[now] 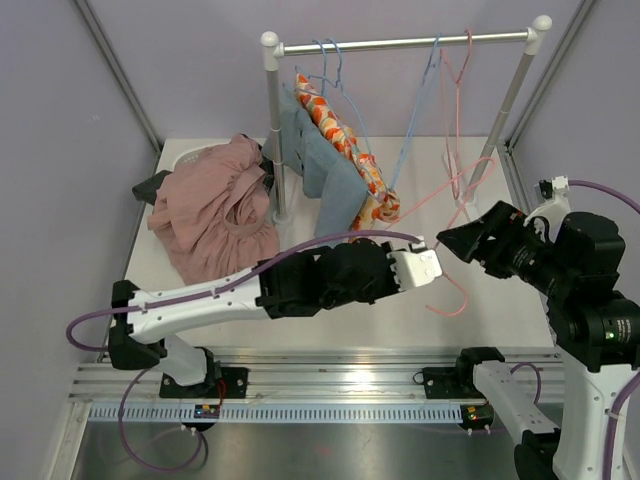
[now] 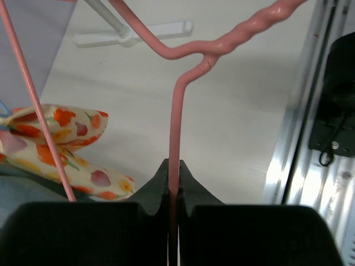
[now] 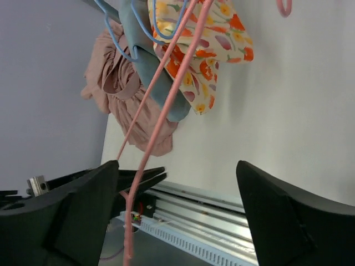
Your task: Remove the skirt from the hanger
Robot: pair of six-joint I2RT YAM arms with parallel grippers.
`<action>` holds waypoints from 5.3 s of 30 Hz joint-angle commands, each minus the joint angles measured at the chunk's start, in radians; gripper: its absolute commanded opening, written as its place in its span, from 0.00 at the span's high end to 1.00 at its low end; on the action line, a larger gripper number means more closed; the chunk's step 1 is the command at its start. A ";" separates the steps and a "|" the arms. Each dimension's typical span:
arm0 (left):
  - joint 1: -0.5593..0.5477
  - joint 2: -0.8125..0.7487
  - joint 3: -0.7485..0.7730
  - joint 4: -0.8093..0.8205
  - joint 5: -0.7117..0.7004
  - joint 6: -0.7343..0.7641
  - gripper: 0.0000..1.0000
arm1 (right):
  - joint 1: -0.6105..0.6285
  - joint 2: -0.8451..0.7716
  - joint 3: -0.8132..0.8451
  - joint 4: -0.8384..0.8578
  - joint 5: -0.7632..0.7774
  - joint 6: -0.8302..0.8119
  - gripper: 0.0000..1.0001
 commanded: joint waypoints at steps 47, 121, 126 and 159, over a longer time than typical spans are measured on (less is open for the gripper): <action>0.197 -0.423 -0.300 0.537 1.287 -0.855 1.00 | 0.270 -0.169 -0.095 0.920 -1.099 0.106 0.38; 0.323 0.294 -0.464 -0.133 -0.035 -1.176 0.33 | 0.418 -0.049 -0.373 0.236 0.133 -0.265 0.09; 0.319 0.268 -0.597 -0.113 -0.033 -1.270 0.29 | 0.416 -0.055 -0.373 0.232 0.105 -0.276 0.09; 0.109 -0.050 -0.277 -0.350 -0.302 -1.247 1.00 | 0.416 -0.014 -0.237 0.287 -0.424 -0.287 0.01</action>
